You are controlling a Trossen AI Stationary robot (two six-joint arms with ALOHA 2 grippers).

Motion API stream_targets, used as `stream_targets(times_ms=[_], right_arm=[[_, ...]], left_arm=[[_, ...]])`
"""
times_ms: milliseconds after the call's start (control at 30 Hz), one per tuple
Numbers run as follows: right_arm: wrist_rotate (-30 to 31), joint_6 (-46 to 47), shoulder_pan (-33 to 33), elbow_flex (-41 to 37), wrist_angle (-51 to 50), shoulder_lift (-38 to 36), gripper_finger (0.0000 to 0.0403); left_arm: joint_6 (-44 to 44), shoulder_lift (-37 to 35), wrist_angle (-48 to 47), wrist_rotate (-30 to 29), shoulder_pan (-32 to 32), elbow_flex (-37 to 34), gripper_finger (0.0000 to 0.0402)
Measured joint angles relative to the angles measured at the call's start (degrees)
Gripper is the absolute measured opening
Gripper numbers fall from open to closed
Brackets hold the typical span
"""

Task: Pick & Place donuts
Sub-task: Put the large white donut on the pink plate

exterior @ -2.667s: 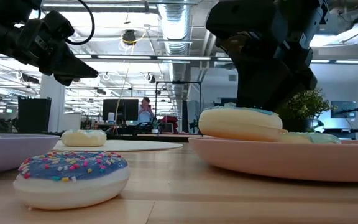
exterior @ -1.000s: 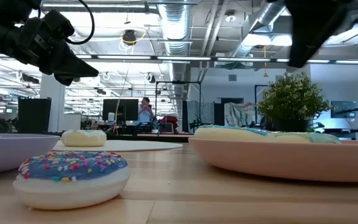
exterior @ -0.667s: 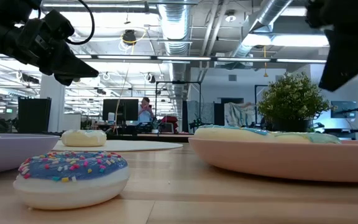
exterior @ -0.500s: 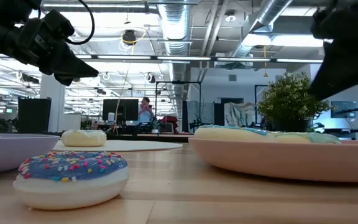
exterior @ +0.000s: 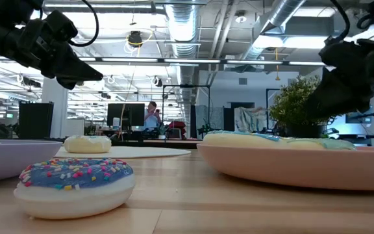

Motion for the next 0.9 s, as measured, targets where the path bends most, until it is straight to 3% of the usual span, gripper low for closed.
stream_targets(times_ms=[500, 900], right_arm=[[-0.95, 0.28, -4.85, 0.02, 3.73, 0.73, 0.0187], [-1.30, 0.26, -6.04, 0.02, 3.73, 0.73, 0.0180]], left_arm=[[0.03, 0.00, 0.15, -3.05, 0.00, 0.00, 0.0011], [-0.01, 0.01, 1.75, -4.65, -0.02, 0.00, 0.0165]])
